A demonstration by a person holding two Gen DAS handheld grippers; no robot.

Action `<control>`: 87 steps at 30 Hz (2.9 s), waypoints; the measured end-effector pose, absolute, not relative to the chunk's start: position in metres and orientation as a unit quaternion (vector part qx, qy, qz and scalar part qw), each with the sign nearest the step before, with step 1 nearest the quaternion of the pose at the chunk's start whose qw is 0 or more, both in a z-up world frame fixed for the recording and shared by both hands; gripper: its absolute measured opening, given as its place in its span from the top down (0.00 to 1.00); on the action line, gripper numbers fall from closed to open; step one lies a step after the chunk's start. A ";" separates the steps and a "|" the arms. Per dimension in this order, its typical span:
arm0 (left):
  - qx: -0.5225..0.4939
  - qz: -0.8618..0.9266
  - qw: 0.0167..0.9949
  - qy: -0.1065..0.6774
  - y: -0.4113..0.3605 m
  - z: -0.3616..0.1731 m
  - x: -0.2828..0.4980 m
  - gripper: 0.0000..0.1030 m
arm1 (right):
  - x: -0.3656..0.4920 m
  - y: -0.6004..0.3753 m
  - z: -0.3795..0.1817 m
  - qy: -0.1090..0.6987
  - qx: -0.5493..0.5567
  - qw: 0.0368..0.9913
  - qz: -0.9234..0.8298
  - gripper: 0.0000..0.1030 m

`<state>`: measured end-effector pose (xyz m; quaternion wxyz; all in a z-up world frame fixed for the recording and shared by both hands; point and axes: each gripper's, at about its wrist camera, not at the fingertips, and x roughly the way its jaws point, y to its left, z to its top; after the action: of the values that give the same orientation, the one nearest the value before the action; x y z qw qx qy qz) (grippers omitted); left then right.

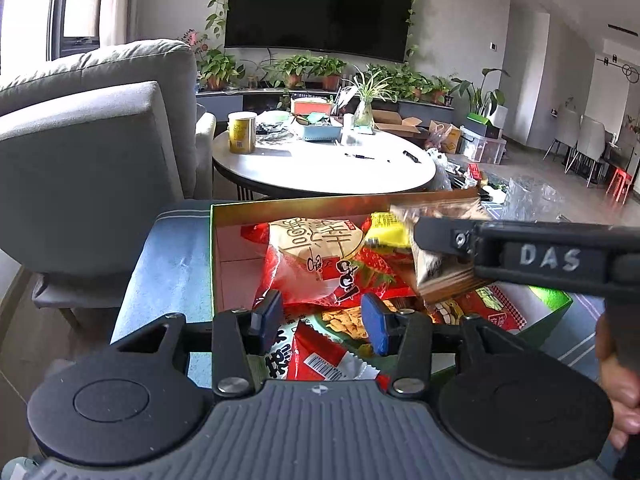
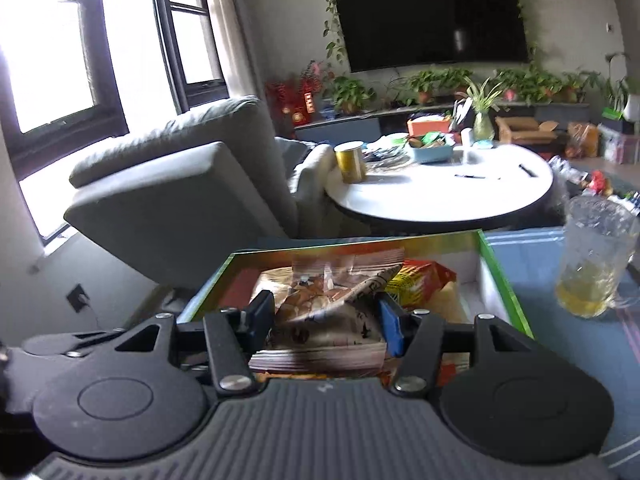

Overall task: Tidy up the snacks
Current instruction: 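Lower both bags into the green box and open both tools, then grasp the orange-labelled sachima pack with the left tool while the right tool reaches toward the bread-stick pack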

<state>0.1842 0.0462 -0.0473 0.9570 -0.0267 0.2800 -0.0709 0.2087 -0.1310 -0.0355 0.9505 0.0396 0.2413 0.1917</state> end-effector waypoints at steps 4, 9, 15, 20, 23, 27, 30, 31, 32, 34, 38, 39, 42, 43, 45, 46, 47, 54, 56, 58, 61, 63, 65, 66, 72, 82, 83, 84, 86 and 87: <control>-0.026 -0.072 0.957 0.279 0.045 -0.047 0.182 0.57 | 0.210 -0.134 -0.041 0.244 0.042 0.950 0.190 0.18; -0.029 -0.069 0.959 0.274 0.047 -0.043 0.178 0.55 | 0.200 -0.141 -0.034 0.225 0.057 0.954 0.190 0.18; -0.035 -0.067 0.961 0.266 0.048 -0.038 0.167 0.51 | 0.190 -0.149 -0.024 0.212 0.071 0.955 0.195 0.18; -0.034 -0.070 0.962 0.263 0.046 -0.035 0.152 0.47 | 0.176 -0.160 -0.023 0.212 0.090 0.953 0.196 0.18; -0.034 -0.072 0.961 0.264 0.046 -0.033 0.143 0.45 | 0.167 -0.168 -0.027 0.220 0.103 0.950 0.195 0.18; -0.032 -0.074 0.960 0.269 0.042 -0.033 0.126 0.42 | 0.157 -0.175 -0.029 0.230 0.112 0.948 0.190 0.18; -0.031 -0.074 0.960 0.268 0.038 -0.032 0.113 0.41 | 0.150 -0.179 -0.029 0.237 0.114 0.946 0.189 0.18; -0.031 -0.075 0.960 0.268 0.037 -0.033 0.109 0.41 | 0.147 -0.181 -0.030 0.238 0.116 0.945 0.190 0.18; -0.032 -0.076 0.960 0.269 0.036 -0.033 0.104 0.41 | 0.145 -0.182 -0.031 0.240 0.117 0.945 0.190 0.18; -0.033 -0.081 0.958 0.273 0.034 -0.034 0.094 0.40 | 0.140 -0.186 -0.033 0.245 0.121 0.943 0.190 0.18; -0.040 -0.088 0.954 0.282 0.030 -0.038 0.075 0.39 | 0.132 -0.193 -0.036 0.258 0.137 0.938 0.187 0.18; -0.043 -0.091 0.953 0.285 0.030 -0.038 0.070 0.39 | 0.129 -0.195 -0.037 0.261 0.142 0.936 0.187 0.18; -0.042 -0.098 0.951 0.291 0.026 -0.038 0.057 0.36 | 0.122 -0.197 -0.039 0.268 0.148 0.934 0.185 0.18; -0.040 -0.101 0.950 0.292 0.024 -0.038 0.054 0.36 | 0.120 -0.197 -0.039 0.270 0.147 0.934 0.184 0.18; -0.033 -0.107 0.949 0.293 0.020 -0.038 0.046 0.35 | 0.116 -0.196 -0.039 0.272 0.145 0.934 0.182 0.18; -0.029 -0.110 0.949 0.295 0.018 -0.038 0.043 0.35 | 0.113 -0.197 -0.038 0.273 0.144 0.934 0.182 0.18; -0.027 -0.111 0.948 0.297 0.016 -0.038 0.040 0.35 | 0.111 -0.197 -0.037 0.272 0.144 0.934 0.182 0.18; -0.017 -0.112 0.943 0.312 0.010 -0.043 0.023 0.35 | 0.093 -0.200 -0.033 0.262 0.140 0.938 0.178 0.18; -0.011 -0.114 0.942 0.316 0.009 -0.044 0.019 0.35 | 0.090 -0.202 -0.032 0.260 0.142 0.938 0.179 0.18; -0.003 -0.116 0.940 0.322 0.006 -0.047 0.013 0.34 | 0.087 -0.203 -0.033 0.261 0.143 0.938 0.179 0.18; 0.011 -0.124 0.934 0.334 0.001 -0.052 0.007 0.34 | 0.086 -0.202 -0.033 0.265 0.142 0.937 0.179 0.18; 0.020 -0.131 0.930 0.344 -0.003 -0.057 0.004 0.34 | 0.084 -0.202 -0.032 0.266 0.143 0.936 0.180 0.18; 0.031 -0.134 0.924 0.357 -0.006 -0.063 0.002 0.34 | 0.084 -0.202 -0.032 0.265 0.143 0.936 0.180 0.18; 0.036 -0.134 0.921 0.365 -0.007 -0.068 0.002 0.34 | 0.083 -0.202 -0.032 0.264 0.143 0.937 0.180 0.18; 0.032 -0.129 0.906 0.403 -0.005 -0.090 0.007 0.36 | 0.082 -0.202 -0.034 0.268 0.147 0.935 0.179 0.18; 0.030 -0.120 0.915 0.385 0.000 -0.090 0.008 0.59 | 0.084 -0.199 -0.039 0.280 0.147 0.932 0.176 0.18; 0.024 -0.116 0.916 0.383 0.002 -0.088 0.010 0.59 | 0.085 -0.199 -0.040 0.282 0.147 0.932 0.176 0.18; 0.020 -0.113 0.918 0.381 0.005 -0.087 0.011 0.59 | 0.085 -0.198 -0.041 0.284 0.147 0.931 0.176 0.18; 0.014 -0.106 0.920 0.376 0.009 -0.083 0.012 0.59 | 0.085 -0.197 -0.042 0.287 0.145 0.930 0.176 0.18; 0.012 -0.101 0.922 0.373 0.011 -0.082 0.013 0.59 | 0.086 -0.197 -0.042 0.289 0.145 0.930 0.176 0.18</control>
<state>0.0126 0.0108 -0.0821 0.9221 0.0120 0.3733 -0.1012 0.0858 -0.1970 -0.0422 0.9297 0.1451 0.2892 0.1758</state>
